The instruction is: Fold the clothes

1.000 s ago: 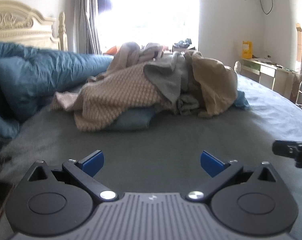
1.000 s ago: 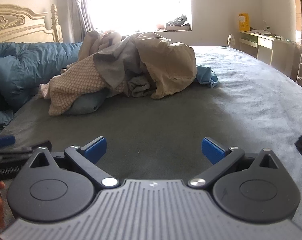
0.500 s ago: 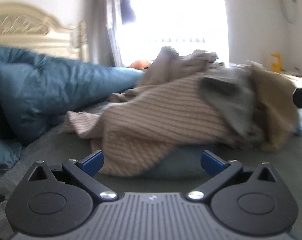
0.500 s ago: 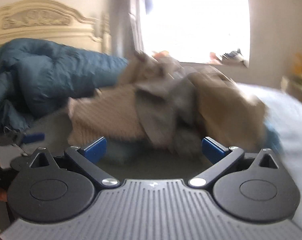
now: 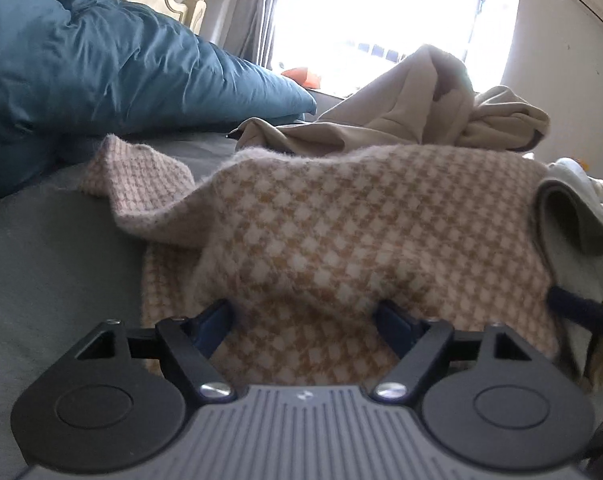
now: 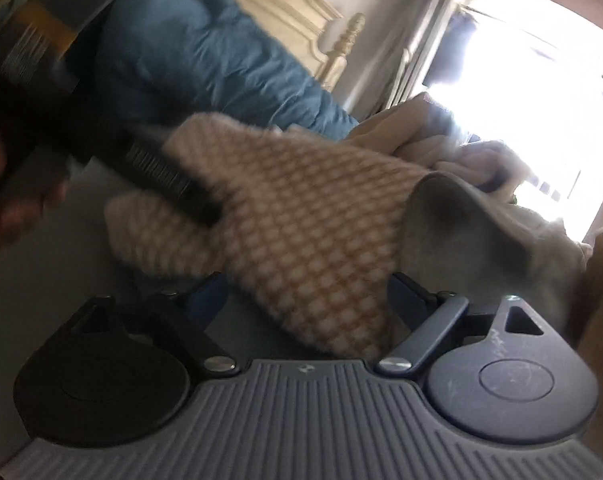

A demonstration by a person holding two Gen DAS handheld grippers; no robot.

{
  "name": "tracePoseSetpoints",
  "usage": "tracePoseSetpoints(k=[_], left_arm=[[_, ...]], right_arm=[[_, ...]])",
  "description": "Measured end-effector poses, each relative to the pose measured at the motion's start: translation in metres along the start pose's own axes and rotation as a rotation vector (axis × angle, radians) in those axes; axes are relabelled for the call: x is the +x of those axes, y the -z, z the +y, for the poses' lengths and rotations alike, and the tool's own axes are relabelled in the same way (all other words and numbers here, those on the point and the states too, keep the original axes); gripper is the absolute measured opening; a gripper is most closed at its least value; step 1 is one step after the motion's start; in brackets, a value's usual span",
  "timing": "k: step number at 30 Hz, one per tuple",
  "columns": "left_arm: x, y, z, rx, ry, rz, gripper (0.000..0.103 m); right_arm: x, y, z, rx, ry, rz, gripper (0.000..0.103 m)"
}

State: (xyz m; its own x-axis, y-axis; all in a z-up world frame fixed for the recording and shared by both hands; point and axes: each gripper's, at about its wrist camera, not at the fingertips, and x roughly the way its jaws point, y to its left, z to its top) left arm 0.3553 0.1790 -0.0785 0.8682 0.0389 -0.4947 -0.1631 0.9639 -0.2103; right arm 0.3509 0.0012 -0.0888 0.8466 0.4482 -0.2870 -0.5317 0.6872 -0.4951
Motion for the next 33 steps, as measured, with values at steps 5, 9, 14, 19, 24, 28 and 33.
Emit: tracePoseSetpoints(k=[5, 9, 14, 19, 24, 28, 33], left_arm=[[-0.005, -0.002, -0.005, -0.007, -0.018, -0.044, 0.032], [-0.016, 0.000, -0.004, -0.018, 0.001, -0.088, 0.027], [-0.007, -0.002, -0.009, -0.049, -0.016, -0.078, 0.072], [0.002, -0.013, -0.003, -0.224, -0.031, -0.086, 0.052], [-0.014, -0.021, -0.021, -0.166, -0.085, -0.089, 0.013], [-0.058, -0.034, -0.021, -0.177, -0.019, -0.138, 0.011], [-0.112, -0.060, -0.022, -0.208, 0.045, -0.153, 0.010]], right_arm=[[0.005, 0.009, 0.023, -0.136, 0.142, -0.041, 0.050], [-0.011, 0.015, 0.039, -0.248, 0.269, -0.124, 0.037], [0.011, 0.023, 0.060, -0.425, 0.408, -0.089, 0.041], [0.021, 0.029, 0.070, -0.564, 0.472, -0.081, 0.018], [-0.013, 0.024, 0.068, -0.561, 0.552, -0.208, 0.004], [-0.046, 0.009, 0.057, -0.530, 0.612, -0.299, 0.004], [-0.095, -0.018, 0.035, -0.445, 0.712, -0.431, 0.000]])
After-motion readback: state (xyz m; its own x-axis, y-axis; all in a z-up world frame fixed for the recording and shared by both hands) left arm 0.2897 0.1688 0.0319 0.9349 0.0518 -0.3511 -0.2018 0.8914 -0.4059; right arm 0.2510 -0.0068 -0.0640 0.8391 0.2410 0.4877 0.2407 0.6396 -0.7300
